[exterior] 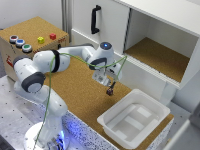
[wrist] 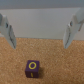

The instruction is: Slide the purple block to the left

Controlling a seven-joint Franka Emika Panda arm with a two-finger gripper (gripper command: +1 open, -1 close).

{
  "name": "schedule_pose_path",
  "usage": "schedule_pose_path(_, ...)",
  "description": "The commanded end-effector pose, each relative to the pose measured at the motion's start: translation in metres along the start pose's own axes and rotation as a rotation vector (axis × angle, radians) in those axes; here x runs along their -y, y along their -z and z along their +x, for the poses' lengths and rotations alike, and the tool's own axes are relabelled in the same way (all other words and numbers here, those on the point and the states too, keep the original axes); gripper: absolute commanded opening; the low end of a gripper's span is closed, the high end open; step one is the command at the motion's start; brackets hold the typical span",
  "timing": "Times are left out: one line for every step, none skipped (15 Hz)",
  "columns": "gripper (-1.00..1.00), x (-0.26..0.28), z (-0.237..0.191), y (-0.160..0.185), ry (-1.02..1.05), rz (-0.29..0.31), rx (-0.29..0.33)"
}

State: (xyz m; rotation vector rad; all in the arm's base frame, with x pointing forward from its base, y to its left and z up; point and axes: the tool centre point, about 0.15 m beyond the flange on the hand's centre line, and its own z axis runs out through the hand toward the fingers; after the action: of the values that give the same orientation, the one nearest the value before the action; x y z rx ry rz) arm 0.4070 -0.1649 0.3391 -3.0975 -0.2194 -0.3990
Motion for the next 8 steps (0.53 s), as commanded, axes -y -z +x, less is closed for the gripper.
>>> schedule_pose_path(-1.00,-0.024,0.022,-0.040,0.026,0.035,0.119)
schedule_pose_path(-1.00,-0.022,0.023,-0.052,0.010,0.044,0.146)
schedule_pose_path(-1.00,-0.019,0.026,-0.061,0.002,0.037,0.151)
schedule_pose_path(-1.00,-0.018,0.028,-0.070,-0.014,0.041,0.156)
schedule_pose_path(-1.00,-0.017,0.030,-0.079,-0.032,0.026,0.156)
schedule_pose_path(-1.00,-0.020,0.032,-0.090,-0.059,0.023,0.166)
schedule_pose_path(-1.00,-0.024,0.033,-0.100,-0.094,0.016,0.162)
schedule_pose_path(-1.00,-0.027,0.034,-0.106,-0.111,0.004,0.160)
